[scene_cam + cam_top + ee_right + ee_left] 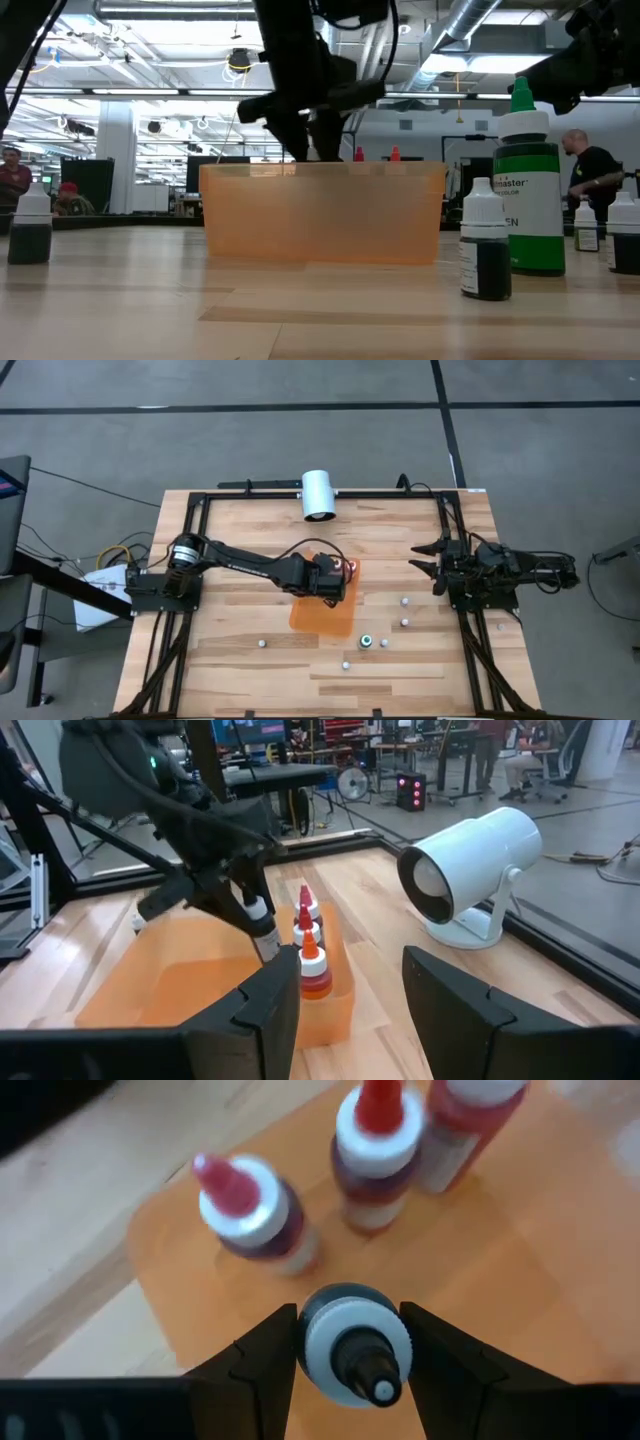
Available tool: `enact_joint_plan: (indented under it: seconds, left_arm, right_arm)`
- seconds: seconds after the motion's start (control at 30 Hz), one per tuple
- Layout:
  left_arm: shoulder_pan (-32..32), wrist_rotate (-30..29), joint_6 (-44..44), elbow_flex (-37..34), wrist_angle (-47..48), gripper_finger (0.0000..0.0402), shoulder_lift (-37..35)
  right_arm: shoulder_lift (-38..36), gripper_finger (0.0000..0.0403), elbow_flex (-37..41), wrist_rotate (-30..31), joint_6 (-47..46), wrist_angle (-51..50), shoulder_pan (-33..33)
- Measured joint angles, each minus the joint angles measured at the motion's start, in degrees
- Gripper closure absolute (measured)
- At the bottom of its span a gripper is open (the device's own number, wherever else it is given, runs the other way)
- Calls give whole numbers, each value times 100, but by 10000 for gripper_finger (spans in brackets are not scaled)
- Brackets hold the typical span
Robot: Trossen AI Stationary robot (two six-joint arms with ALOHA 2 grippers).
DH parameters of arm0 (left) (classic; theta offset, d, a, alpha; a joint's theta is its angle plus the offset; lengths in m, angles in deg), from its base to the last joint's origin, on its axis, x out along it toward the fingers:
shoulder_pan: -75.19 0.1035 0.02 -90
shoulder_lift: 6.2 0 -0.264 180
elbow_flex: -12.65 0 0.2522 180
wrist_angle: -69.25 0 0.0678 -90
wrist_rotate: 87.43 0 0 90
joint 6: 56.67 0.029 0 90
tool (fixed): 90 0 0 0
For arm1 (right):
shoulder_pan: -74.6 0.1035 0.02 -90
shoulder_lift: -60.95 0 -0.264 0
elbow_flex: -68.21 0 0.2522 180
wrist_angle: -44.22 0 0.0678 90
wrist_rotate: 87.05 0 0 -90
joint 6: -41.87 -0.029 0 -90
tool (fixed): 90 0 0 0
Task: Pick & Place food coloring
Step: Put the large black food coloring bottle into the orange bin
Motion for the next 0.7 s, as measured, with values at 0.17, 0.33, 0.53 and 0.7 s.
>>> enact_joint_plan:
  seconds: [0.17,0.33,0.53,0.7]
  left_arm:
    - [0,81,-37,4,86,248,187]
    - [-2,46,-46,8,93,248,201]
    - [0,-3,-77,6,99,248,207]
    - [0,-28,-69,6,117,248,211]
  right_arm:
    - [-1,239,-4,0,-6,-20,0]
    - [1,236,-4,0,-8,-9,0]
    - [1,239,-4,105,-13,13,0]
    - [1,236,-4,109,-12,13,0]
